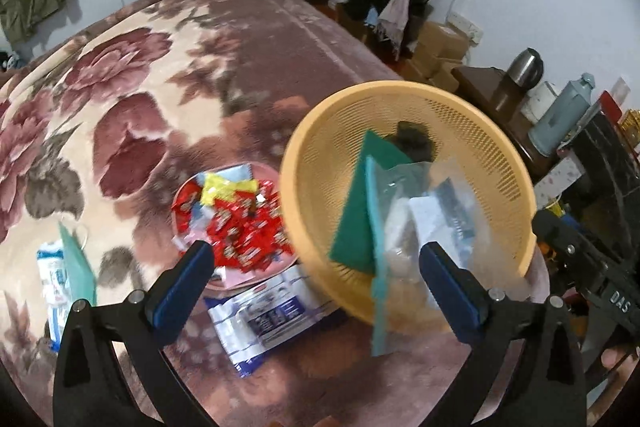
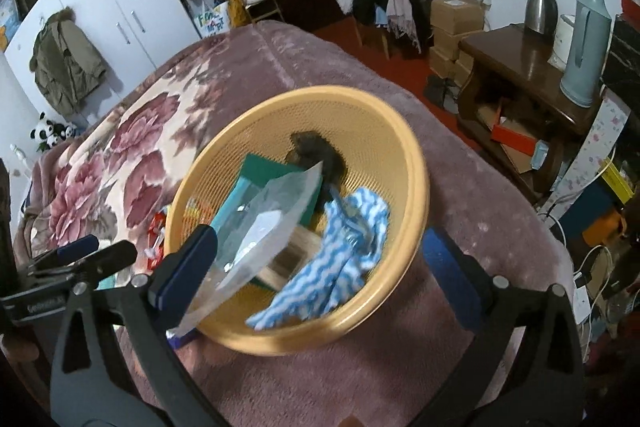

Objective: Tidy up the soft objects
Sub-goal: 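Open both tools to drop the zip bag and wrapper into the basket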

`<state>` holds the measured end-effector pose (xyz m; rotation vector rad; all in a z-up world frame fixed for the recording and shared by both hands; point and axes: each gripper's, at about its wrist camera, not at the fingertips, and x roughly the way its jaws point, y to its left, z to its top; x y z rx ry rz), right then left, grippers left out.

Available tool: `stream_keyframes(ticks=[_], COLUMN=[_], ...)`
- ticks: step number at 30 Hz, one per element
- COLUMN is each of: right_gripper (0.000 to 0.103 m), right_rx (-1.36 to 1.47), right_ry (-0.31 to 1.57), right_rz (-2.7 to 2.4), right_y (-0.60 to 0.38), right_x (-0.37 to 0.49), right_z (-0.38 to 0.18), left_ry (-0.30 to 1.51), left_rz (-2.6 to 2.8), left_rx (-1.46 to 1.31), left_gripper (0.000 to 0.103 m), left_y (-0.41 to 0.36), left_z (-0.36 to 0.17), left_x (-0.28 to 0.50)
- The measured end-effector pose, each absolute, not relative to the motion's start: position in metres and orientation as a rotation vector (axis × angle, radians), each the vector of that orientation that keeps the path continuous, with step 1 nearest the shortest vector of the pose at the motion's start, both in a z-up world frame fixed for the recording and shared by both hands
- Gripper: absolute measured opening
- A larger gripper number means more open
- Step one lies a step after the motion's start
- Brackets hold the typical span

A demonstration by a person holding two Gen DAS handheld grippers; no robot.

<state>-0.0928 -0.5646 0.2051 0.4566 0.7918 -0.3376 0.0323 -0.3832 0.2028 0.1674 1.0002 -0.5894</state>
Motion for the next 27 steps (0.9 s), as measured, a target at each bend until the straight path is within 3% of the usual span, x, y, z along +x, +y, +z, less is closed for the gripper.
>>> stream_keyframes(ticks=[27], right_gripper=[0.103], right_rx=[0.342], right_ry=[0.865], right_rz=[-0.271], right_y=[-0.481], right_x=[-0.083], right_z=[0.201], left_ry=[1.079], left_rz=[-0.494], left_rx=[0.125], left_gripper=[0.103], left_y=[-0.286], left_z=[0.174], left_x=[0.032])
